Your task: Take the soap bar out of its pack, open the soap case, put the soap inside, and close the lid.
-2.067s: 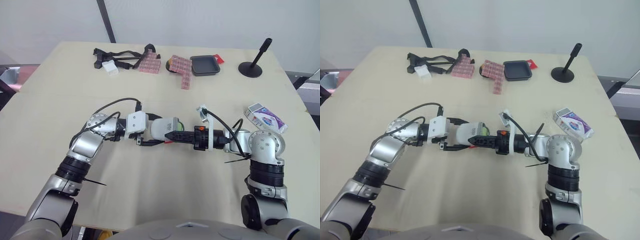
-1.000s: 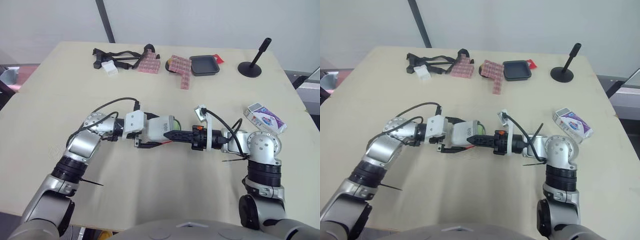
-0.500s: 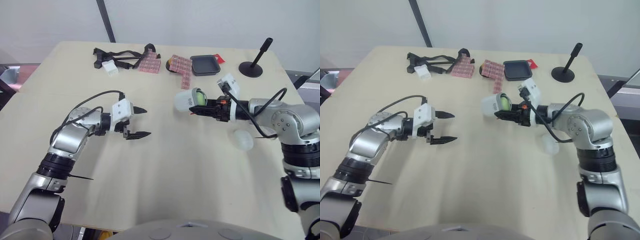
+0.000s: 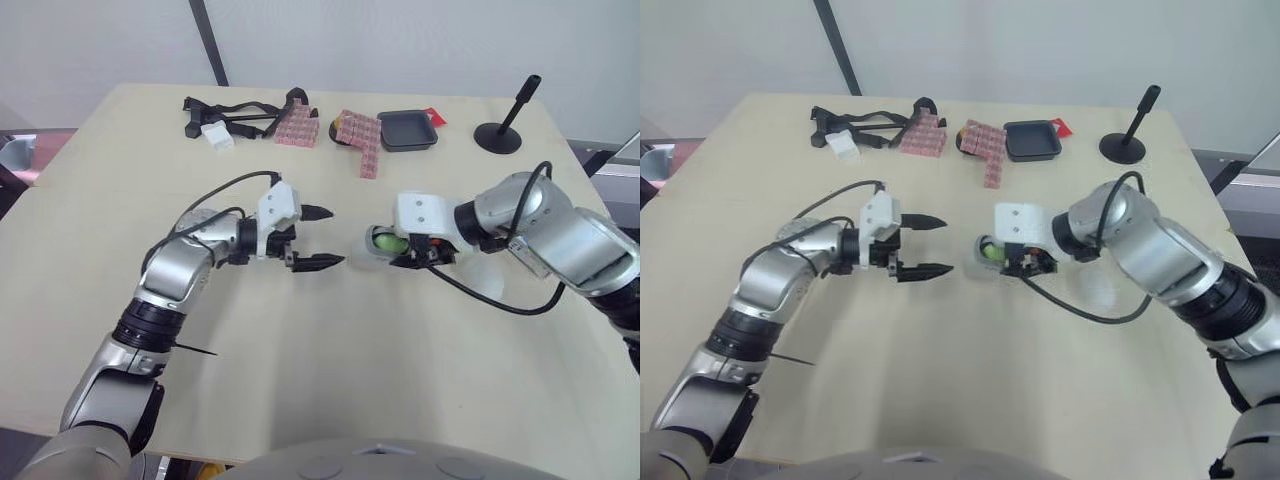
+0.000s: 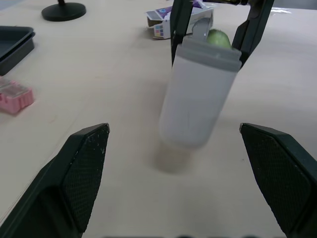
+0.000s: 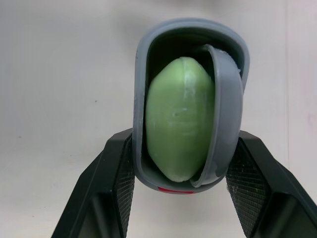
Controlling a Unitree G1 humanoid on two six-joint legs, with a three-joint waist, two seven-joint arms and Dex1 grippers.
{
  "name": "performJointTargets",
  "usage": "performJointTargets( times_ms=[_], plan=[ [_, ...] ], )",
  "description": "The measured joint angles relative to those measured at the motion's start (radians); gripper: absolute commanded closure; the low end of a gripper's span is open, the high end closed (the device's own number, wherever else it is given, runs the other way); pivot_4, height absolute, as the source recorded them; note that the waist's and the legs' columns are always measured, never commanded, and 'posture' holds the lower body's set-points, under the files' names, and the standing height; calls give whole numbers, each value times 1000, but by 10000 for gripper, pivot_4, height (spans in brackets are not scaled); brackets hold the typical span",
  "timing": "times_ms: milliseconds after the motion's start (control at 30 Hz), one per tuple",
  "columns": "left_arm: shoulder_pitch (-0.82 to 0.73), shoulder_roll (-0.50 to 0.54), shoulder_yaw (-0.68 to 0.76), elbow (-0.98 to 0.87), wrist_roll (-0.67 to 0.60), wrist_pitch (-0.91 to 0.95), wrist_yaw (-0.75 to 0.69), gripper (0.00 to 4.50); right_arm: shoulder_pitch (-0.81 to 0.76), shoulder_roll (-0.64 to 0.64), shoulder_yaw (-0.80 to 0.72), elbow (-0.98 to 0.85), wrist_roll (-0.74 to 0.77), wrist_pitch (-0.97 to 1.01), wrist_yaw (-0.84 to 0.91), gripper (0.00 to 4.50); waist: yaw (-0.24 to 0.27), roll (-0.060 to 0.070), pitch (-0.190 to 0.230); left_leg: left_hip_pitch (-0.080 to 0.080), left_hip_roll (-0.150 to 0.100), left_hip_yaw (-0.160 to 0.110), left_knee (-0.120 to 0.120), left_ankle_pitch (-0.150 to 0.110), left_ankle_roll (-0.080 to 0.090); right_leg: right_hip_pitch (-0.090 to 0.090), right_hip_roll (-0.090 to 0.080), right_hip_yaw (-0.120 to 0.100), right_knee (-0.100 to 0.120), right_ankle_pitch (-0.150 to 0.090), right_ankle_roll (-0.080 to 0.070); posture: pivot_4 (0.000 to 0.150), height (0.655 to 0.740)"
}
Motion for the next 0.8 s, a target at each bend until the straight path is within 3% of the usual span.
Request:
performJointTargets(
  times_ms=[800],
  plan=[
    [-70, -59, -108, 42, 94, -64, -26, 160, -24, 103, 9, 0, -108, 43, 56, 22789, -6, 0, 0, 1, 0, 0, 2, 0, 1, 0, 0, 1, 3, 0, 0, 1500, 7400]
  ],
)
